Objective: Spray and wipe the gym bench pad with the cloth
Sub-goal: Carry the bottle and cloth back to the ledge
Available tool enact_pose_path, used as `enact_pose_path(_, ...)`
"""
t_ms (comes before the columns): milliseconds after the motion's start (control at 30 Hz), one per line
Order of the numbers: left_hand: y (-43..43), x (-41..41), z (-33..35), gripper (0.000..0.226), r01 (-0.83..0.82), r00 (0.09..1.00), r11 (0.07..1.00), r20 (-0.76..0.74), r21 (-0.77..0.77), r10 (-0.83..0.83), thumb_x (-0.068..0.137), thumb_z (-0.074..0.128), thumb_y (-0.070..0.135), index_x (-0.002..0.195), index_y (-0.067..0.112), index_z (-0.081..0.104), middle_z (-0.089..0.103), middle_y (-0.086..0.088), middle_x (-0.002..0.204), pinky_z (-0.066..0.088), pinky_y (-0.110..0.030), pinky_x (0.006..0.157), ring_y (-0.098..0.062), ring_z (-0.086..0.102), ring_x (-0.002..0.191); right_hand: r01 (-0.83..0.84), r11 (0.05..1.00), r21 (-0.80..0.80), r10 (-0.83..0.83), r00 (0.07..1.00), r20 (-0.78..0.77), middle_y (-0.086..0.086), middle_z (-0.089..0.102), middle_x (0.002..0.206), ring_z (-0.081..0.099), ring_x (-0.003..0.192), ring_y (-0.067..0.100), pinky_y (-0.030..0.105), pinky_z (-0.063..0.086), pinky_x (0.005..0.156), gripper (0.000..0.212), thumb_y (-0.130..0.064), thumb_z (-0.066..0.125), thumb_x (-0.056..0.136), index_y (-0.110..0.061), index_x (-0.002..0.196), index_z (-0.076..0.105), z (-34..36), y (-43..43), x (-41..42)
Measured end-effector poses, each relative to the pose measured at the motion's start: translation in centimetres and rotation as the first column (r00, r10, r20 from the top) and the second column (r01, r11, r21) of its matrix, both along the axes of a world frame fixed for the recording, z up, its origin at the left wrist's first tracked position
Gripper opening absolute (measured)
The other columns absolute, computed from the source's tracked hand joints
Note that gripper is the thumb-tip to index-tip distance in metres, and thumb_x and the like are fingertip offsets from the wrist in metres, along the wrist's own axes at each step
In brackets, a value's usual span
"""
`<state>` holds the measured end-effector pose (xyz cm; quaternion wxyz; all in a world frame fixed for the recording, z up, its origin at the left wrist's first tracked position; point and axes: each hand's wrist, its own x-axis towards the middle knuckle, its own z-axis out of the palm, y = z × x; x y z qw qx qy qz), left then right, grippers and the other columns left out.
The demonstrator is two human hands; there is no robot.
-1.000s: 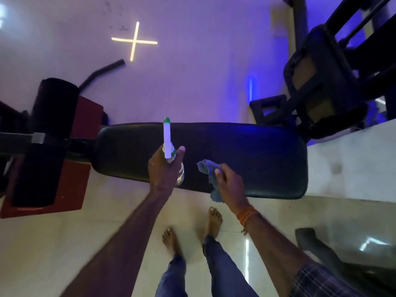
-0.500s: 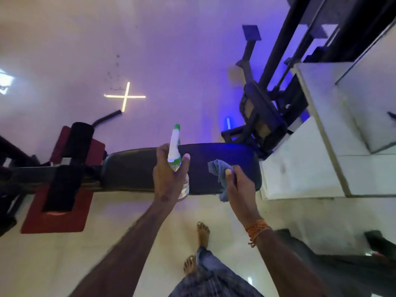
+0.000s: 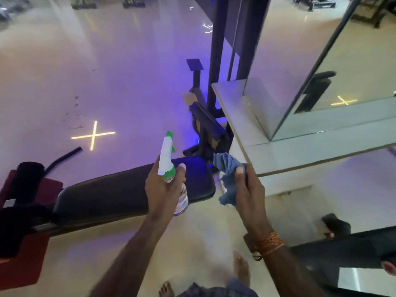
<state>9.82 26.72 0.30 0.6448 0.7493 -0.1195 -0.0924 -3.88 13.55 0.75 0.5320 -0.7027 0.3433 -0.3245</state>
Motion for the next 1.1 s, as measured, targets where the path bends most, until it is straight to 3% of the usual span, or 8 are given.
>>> enact_pose_path(100, -5.2, -3.0, 0.9, 0.023, 0.023, 1.0, 0.998, -0.014, -0.052, -0.024, 0.095, 0.071, 0.013, 0.092, -0.006, 0.058, 0.06, -0.006, 0.057, 0.045, -0.015, 0.043, -0.008, 0.053, 0.042, -0.01, 1.0, -0.017, 0.01, 0.999, 0.036, 0.001, 0.068, 0.082, 0.063, 0.071, 0.009, 0.026, 0.051, 0.063, 0.028, -0.032, 0.041, 0.111, -0.02, 0.099, 0.062, 0.7, -4.7, -3.0)
enact_pose_path(200, -11.0, -5.9, 1.6, 0.028, 0.032, 0.999, 0.995, -0.017, -0.098, -0.034, 0.094, 0.073, 0.018, 0.094, -0.008, 0.06, 0.063, -0.024, 0.069, 0.052, -0.028, 0.059, -0.02, 0.057, 0.058, 0.002, 0.999, -0.033, 0.0, 0.999, 0.041, -0.005, 0.067, 0.075, 0.059, 0.06, -0.004, 0.018, 0.048, 0.057, 0.026, -0.03, 0.04, 0.112, -0.025, 0.095, 0.06, 1.1, -10.1, -6.7)
enact_pose_path(367, -19.8, -9.4, 2.3, 0.026, 0.037, 0.999, 0.99, -0.029, -0.135, -0.041, 0.093, 0.074, 0.02, 0.1, -0.002, 0.062, 0.064, 0.0, 0.066, 0.05, -0.014, 0.051, -0.011, 0.06, 0.054, 0.069, 0.995, -0.067, -0.069, 0.998, -0.002, 0.008, 0.061, 0.076, 0.06, 0.057, 0.004, 0.017, 0.052, 0.049, 0.023, -0.032, 0.039, 0.111, -0.029, 0.098, 0.058, 0.9, -18.5, -10.2)
enact_pose_path(433, -22.7, -9.7, 2.1, 0.022, 0.033, 0.999, 0.99, -0.015, -0.137, -0.035, 0.093, 0.073, 0.018, 0.1, 0.001, 0.061, 0.062, 0.002, 0.067, 0.049, -0.014, 0.052, -0.006, 0.058, 0.055, 0.056, 0.989, -0.139, -0.065, 0.996, -0.058, 0.0, 0.059, 0.073, 0.061, 0.057, 0.012, 0.033, 0.057, 0.05, 0.023, -0.037, 0.037, 0.112, -0.031, 0.1, 0.057, -0.1, -21.1, -10.5)
enact_pose_path(600, -27.9, -9.8, 1.0, 0.041, 0.002, 1.0, 0.995, -0.031, -0.103, -0.005, 0.094, 0.075, 0.02, 0.125, -0.001, 0.06, 0.065, -0.01, 0.091, 0.055, -0.028, 0.076, -0.028, 0.066, 0.086, -0.032, 0.924, -0.38, -0.03, 0.987, -0.155, -0.007, 0.063, 0.1, 0.059, 0.091, 0.011, 0.035, 0.051, 0.083, 0.028, -0.042, 0.036, 0.109, -0.027, 0.109, 0.06, -3.5, -25.9, -7.9)
enact_pose_path(700, -30.3, -9.8, 0.3, 0.045, -0.009, 1.0, 0.997, 0.022, -0.073, 0.01, 0.094, 0.074, 0.018, 0.135, 0.008, 0.059, 0.069, -0.017, 0.106, 0.052, -0.009, 0.075, -0.027, 0.067, 0.093, -0.384, 0.843, -0.376, 0.052, 0.754, -0.655, 0.006, 0.042, 0.16, 0.032, 0.151, 0.026, 0.048, 0.018, 0.127, 0.043, -0.035, 0.038, 0.11, -0.023, 0.152, 0.041, -7.2, -29.0, -6.5)
enact_pose_path(833, -32.0, -9.5, -0.5, 0.051, -0.024, 0.997, 0.999, 0.068, -0.047, 0.027, 0.094, 0.074, 0.019, 0.142, 0.019, 0.056, 0.07, -0.007, 0.124, 0.055, -0.015, 0.087, -0.016, 0.066, 0.101, -0.479, 0.827, -0.293, 0.128, 0.669, -0.732, 0.002, -0.002, 0.174, -0.01, 0.16, 0.02, 0.034, -0.011, 0.124, 0.067, -0.057, 0.016, 0.107, -0.025, 0.165, 0.005, -10.1, -30.3, -7.1)
enact_pose_path(1100, -33.9, -8.5, -0.5, 0.058, 0.012, 0.996, 1.0, 0.088, -0.01, -0.011, 0.093, 0.076, 0.022, 0.145, 0.018, 0.05, 0.065, -0.006, 0.135, 0.054, -0.041, 0.107, -0.023, 0.062, 0.123, -0.515, 0.786, -0.344, 0.039, 0.595, -0.803, 0.002, -0.012, 0.173, -0.016, 0.159, 0.025, 0.047, -0.009, 0.127, 0.079, -0.073, 0.001, 0.095, -0.034, 0.162, -0.009, -10.1, -32.3, -7.4)
